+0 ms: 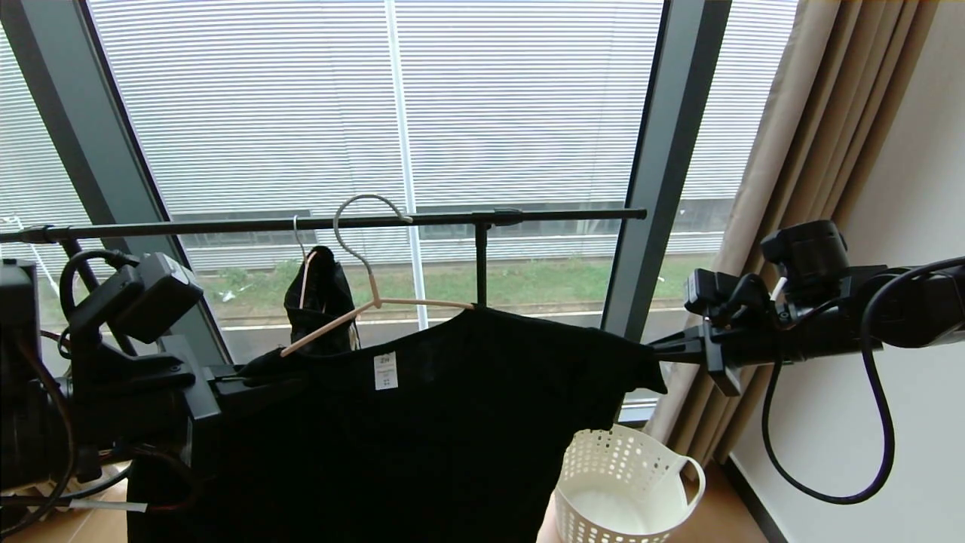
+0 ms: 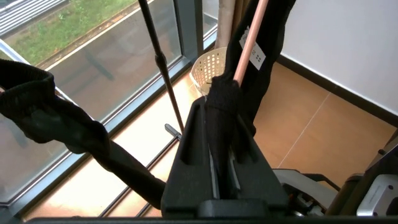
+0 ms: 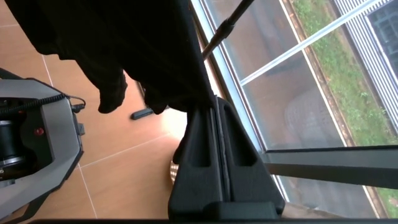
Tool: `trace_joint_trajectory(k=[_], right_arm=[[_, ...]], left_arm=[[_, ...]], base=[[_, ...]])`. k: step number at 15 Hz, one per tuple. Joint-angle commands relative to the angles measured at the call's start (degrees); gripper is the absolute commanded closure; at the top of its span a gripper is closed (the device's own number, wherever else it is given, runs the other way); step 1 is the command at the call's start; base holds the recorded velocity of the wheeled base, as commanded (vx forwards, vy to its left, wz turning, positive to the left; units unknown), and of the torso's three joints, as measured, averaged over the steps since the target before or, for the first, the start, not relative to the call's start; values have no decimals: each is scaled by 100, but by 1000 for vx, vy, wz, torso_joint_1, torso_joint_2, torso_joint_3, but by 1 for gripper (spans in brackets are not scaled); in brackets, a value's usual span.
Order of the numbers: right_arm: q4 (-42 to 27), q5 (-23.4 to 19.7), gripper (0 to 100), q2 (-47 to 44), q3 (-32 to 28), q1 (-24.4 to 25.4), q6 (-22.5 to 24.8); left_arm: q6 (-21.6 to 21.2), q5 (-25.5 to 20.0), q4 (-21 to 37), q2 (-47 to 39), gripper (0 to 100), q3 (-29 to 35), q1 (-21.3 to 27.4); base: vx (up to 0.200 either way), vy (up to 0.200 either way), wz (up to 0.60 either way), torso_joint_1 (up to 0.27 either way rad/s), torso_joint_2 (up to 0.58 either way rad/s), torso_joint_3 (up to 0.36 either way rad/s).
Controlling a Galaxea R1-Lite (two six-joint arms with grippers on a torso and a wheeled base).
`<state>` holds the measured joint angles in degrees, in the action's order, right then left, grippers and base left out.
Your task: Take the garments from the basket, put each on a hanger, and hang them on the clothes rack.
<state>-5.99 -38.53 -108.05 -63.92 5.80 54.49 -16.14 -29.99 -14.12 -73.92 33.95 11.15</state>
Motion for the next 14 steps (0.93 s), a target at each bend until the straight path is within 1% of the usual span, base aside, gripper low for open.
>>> trace_joint_trajectory(k=[1, 3, 4, 7, 8, 12, 13, 14], right_arm=[[-8, -5, 100, 3, 28, 0, 0], [-8, -31, 100, 12, 90, 9, 18], [45, -49, 0, 47, 186, 9, 88], [142, -40, 0, 143, 195, 53, 9], [124, -40, 0, 275, 204, 105, -70], [115, -49, 0, 513, 248, 211, -334], [115, -49, 0, 539, 239, 255, -422], [115, -49, 0, 592, 230, 325, -633]], left_arm=[[6, 2, -3, -8, 100, -11, -26], [14, 11, -3, -26, 100, -11, -26], [23, 11, -3, -26, 100, -3, -26], [41, 19, -3, -157, 100, 41, -201], [32, 19, -3, -298, 100, 68, -395], [32, 28, -3, -711, 100, 129, -834], [32, 37, -3, -790, 100, 138, -896], [41, 46, -12, -869, 100, 156, -966]], base=[[0, 0, 0, 0, 0, 0], [0, 0, 0, 0, 0, 0], [0, 0, 0, 0, 0, 0], [0, 0, 0, 0, 0, 0], [0, 0, 0, 0, 0, 0], [0, 0, 0, 0, 0, 0], [0, 0, 0, 0, 0, 0], [0, 0, 0, 0, 0, 0]])
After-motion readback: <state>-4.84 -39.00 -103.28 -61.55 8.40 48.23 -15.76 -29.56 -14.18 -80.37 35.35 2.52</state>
